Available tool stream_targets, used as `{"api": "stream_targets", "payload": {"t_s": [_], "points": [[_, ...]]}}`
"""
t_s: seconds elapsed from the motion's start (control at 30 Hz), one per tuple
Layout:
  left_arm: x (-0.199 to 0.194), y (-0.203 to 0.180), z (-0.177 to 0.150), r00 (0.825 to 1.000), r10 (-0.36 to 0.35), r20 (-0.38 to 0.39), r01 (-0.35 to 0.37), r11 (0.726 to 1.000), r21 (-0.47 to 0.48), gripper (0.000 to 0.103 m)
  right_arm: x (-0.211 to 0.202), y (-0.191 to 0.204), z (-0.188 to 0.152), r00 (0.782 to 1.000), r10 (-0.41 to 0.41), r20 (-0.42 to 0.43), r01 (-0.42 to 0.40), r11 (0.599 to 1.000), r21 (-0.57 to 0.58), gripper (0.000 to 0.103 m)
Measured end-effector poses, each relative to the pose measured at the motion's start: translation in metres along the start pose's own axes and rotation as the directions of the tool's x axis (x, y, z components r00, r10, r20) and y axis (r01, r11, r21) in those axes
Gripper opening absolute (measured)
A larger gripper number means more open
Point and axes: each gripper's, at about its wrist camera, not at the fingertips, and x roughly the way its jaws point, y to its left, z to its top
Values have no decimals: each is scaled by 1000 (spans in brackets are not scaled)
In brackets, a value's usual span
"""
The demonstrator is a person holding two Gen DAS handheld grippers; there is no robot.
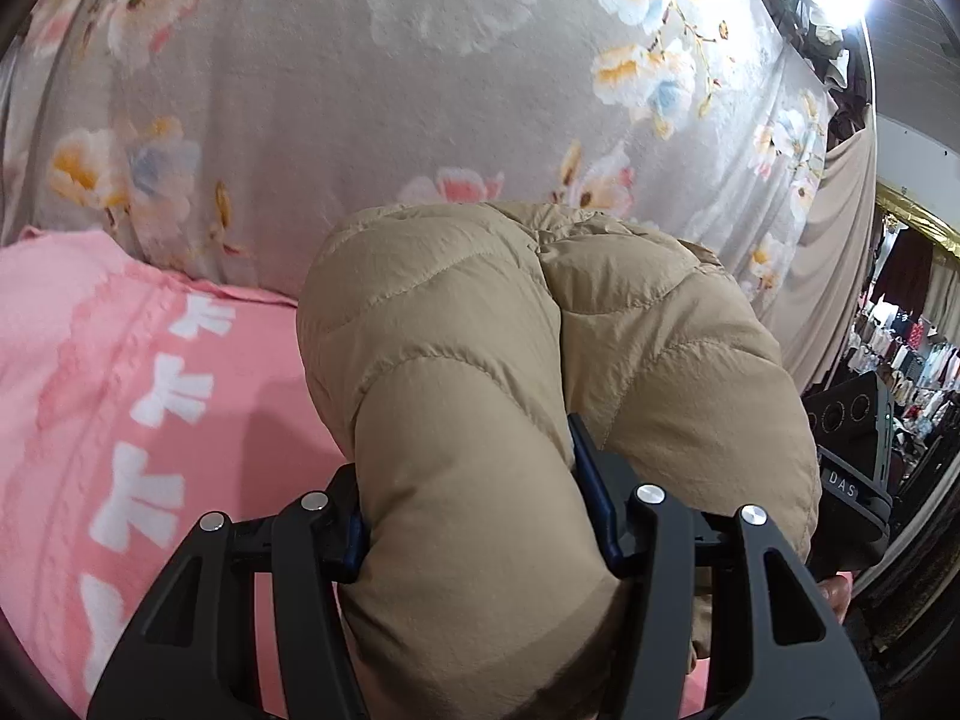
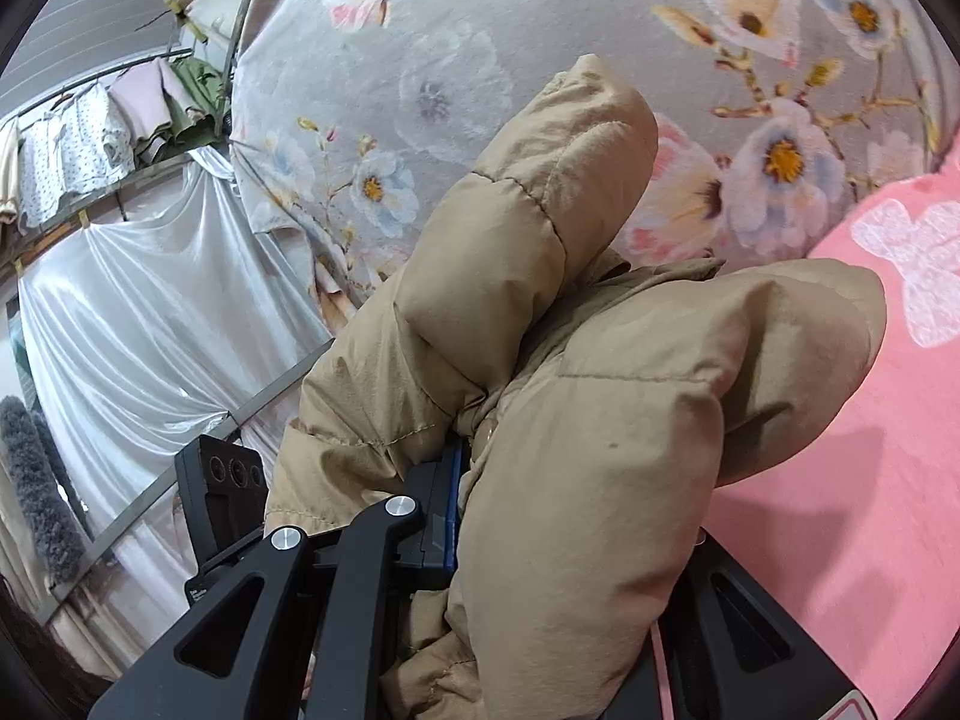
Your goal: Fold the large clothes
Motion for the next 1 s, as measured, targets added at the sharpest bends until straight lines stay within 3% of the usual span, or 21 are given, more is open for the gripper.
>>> {"api": "stream_targets", "payload": {"t_s": [0.3,0.73,0.83,1.0], "points": [[13,45,14,994,75,74,-79,996,45,52,59,-14,-2,999,36,-13,-36,999,-5,17],[57,105,-11,986,119,118,-126,991,53,52,111,-57,-34,998,-2,-65,1,1000,-17,17],[64,116,-28,986,128,106,-135,989,68,52,117,-63,-48,993,-31,-115,28,999,-25,17],[66,135,-65,985,174,10,-175,983,59,53,120,-79,-84,970,-73,-232,79,997,15,17]]}}
